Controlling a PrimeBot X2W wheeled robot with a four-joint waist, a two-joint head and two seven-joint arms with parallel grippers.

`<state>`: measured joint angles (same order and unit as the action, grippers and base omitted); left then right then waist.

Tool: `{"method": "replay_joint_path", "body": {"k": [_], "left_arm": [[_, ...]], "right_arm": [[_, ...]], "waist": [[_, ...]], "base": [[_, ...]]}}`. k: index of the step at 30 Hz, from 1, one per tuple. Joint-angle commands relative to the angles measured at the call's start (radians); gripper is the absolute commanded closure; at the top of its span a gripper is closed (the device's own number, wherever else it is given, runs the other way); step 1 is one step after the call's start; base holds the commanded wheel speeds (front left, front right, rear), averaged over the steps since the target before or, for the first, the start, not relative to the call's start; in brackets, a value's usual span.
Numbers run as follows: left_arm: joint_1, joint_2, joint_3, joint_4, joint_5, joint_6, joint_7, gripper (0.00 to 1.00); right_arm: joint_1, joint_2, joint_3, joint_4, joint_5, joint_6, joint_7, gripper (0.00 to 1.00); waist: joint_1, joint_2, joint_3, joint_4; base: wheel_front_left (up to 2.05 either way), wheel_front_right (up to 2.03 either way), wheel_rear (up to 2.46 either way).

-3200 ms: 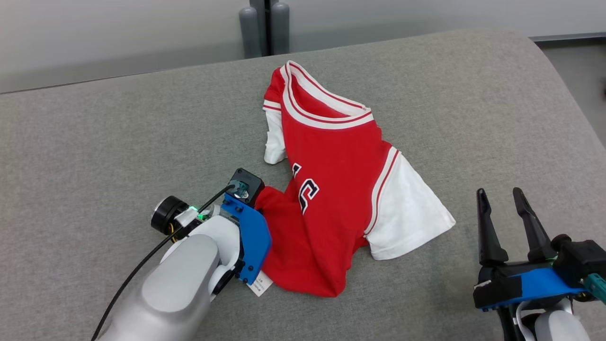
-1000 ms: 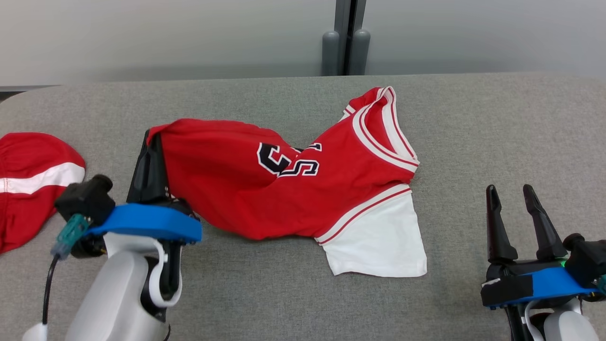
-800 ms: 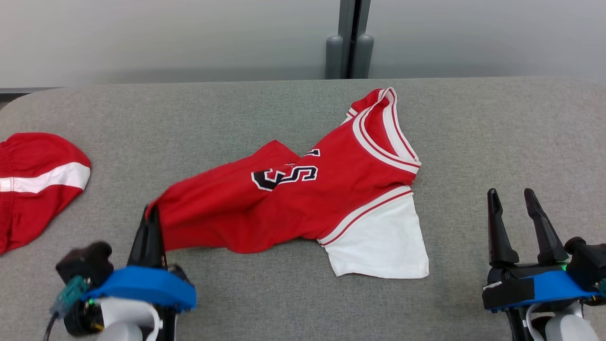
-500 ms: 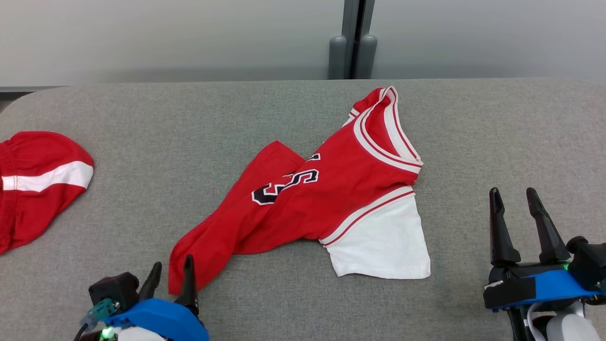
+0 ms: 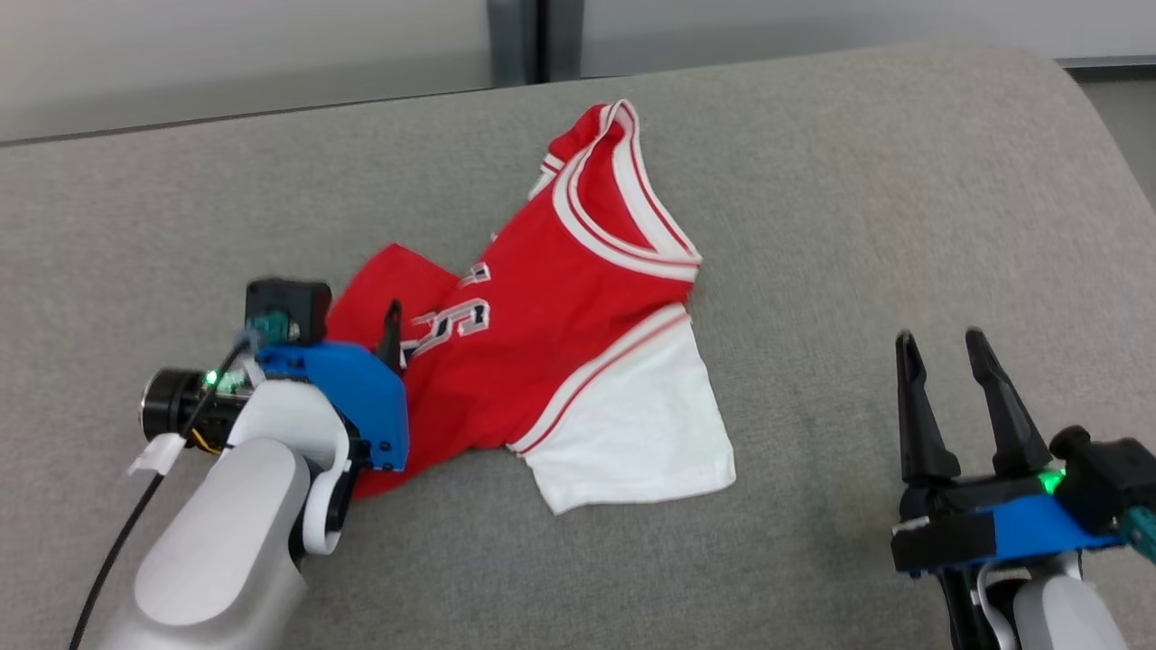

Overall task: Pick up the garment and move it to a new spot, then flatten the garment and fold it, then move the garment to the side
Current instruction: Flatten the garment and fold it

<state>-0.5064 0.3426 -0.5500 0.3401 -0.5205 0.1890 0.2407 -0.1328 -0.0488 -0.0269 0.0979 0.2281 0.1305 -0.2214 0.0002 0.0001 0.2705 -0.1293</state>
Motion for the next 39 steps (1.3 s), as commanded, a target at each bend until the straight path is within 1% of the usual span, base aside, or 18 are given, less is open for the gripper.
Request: {"method": "replay_joint_path", "body": {"k": [1,4,7,11,13,14,15,16,17,18,20,24,25,27,29,31,36,39], "left_arm": [[-0.037,-0.002,-0.01,0.045,0.015,-0.008,0.008,0.0],[-0.099,-0.003,-0.024,0.127,0.037,-0.011,0.012,0.0],[-0.141,0.01,-0.022,0.194,0.056,0.0,0.013,0.0],[-0.169,0.018,-0.024,0.245,0.069,0.011,0.015,0.0],[-0.173,0.005,-0.022,0.293,0.035,-0.017,0.052,0.0],[-0.169,-0.002,-0.021,0.307,0.016,-0.035,0.072,0.24],[-0.164,-0.011,-0.021,0.316,-0.001,-0.054,0.088,0.62],[-0.159,-0.023,-0.023,0.324,-0.017,-0.073,0.105,0.93],[-0.155,-0.035,-0.023,0.328,-0.038,-0.095,0.12,1.0],[-0.156,-0.039,-0.022,0.328,-0.047,-0.108,0.121,1.0],[-0.164,-0.041,-0.013,0.321,-0.059,-0.119,0.096,1.0],[-0.195,-0.064,0.033,0.267,-0.103,-0.153,0.008,1.0],[-0.195,-0.064,0.033,0.267,-0.103,-0.153,0.008,1.0],[-0.207,-0.068,0.044,0.237,-0.113,-0.176,-0.031,1.0],[-0.212,-0.081,0.049,0.192,-0.134,-0.211,-0.059,1.0],[-0.22,-0.084,0.038,0.144,-0.127,-0.234,-0.081,1.0],[-0.211,-0.128,0.023,0.012,-0.145,-0.26,-0.13,1.0],[-0.2,-0.167,0.031,-0.069,-0.201,-0.28,-0.145,1.0]], "right_arm": [[-0.014,-0.003,0.008,-0.006,0.004,0.0,-0.009,0.0],[-0.021,-0.003,0.017,-0.008,0.0,0.0,-0.016,0.0],[-0.03,-0.003,0.034,-0.01,-0.01,0.0,-0.022,0.0],[-0.03,-0.003,0.051,-0.012,-0.031,0.0,-0.027,0.0],[-0.031,-0.003,0.076,-0.014,-0.044,0.0,-0.029,0.0],[-0.033,-0.003,0.082,-0.014,-0.044,0.0,-0.03,0.0],[-0.034,-0.003,0.085,-0.014,-0.044,0.0,-0.03,0.0],[-0.034,-0.003,0.087,-0.014,-0.044,0.0,-0.03,0.0],[-0.034,-0.003,0.088,-0.014,-0.043,0.0,-0.03,0.0],[-0.034,-0.003,0.088,-0.013,-0.043,0.0,-0.03,0.0],[-0.033,-0.003,0.09,-0.012,-0.04,0.0,-0.027,0.0],[-0.023,-0.003,0.092,-0.01,-0.037,0.0,-0.025,0.0],[-0.023,-0.003,0.092,-0.01,-0.037,0.0,-0.025,0.0],[-0.018,-0.003,0.092,-0.009,-0.036,0.0,-0.024,0.0],[-0.012,-0.003,0.094,-0.007,-0.031,0.0,-0.024,0.0],[-0.007,-0.003,0.094,-0.003,-0.03,0.0,-0.023,0.0],[0.005,-0.003,0.09,0.006,-0.023,0.0,-0.02,0.0],[0.012,-0.003,0.089,0.011,-0.02,0.0,-0.019,0.0]], "waist": [[-0.0002,-0.0001,0.017,-0.02],[-0.0002,-0.0001,0.049,-0.05],[-0.0002,-0.0001,0.074,-0.074],[-0.0002,-0.0001,0.086,-0.084],[-0.0002,-0.0001,0.093,-0.09],[-0.0002,-0.0001,0.094,-0.091],[-0.0002,-0.0001,0.095,-0.091],[-0.0002,-0.0001,0.095,-0.091],[-0.0002,-0.0001,0.094,-0.09],[-0.0002,-0.0001,0.093,-0.089],[-0.0002,-0.0001,0.088,-0.084],[-0.0002,-0.0001,0.064,-0.066],[-0.0002,-0.0001,0.064,-0.066],[-0.0002,-0.0001,0.047,-0.055],[-0.0002,-0.0001,0.028,-0.044],[-0.0002,-0.0001,0.009,-0.034],[-0.0002,-0.0001,-0.041,-0.017],[-0.0002,-0.0001,-0.067,-0.015]], "base": [[0.0,0.0,0.0],[0.0,0.0,0.0],[0.0,0.0,0.0],[0.0,0.0,0.0],[0.0,0.0,0.0],[0.0,0.0,0.0],[0.0,0.0,0.0],[0.0,0.0,0.0],[0.0,0.0,0.0],[0.0,0.0,0.0],[0.0,0.0,0.0],[0.0,0.0,0.0],[0.0,0.0,0.0],[0.0,0.0,0.0],[0.0,0.0,0.0],[0.0,0.0,0.0],[0.0,0.0,0.0],[0.0,0.0,0.0]]}}
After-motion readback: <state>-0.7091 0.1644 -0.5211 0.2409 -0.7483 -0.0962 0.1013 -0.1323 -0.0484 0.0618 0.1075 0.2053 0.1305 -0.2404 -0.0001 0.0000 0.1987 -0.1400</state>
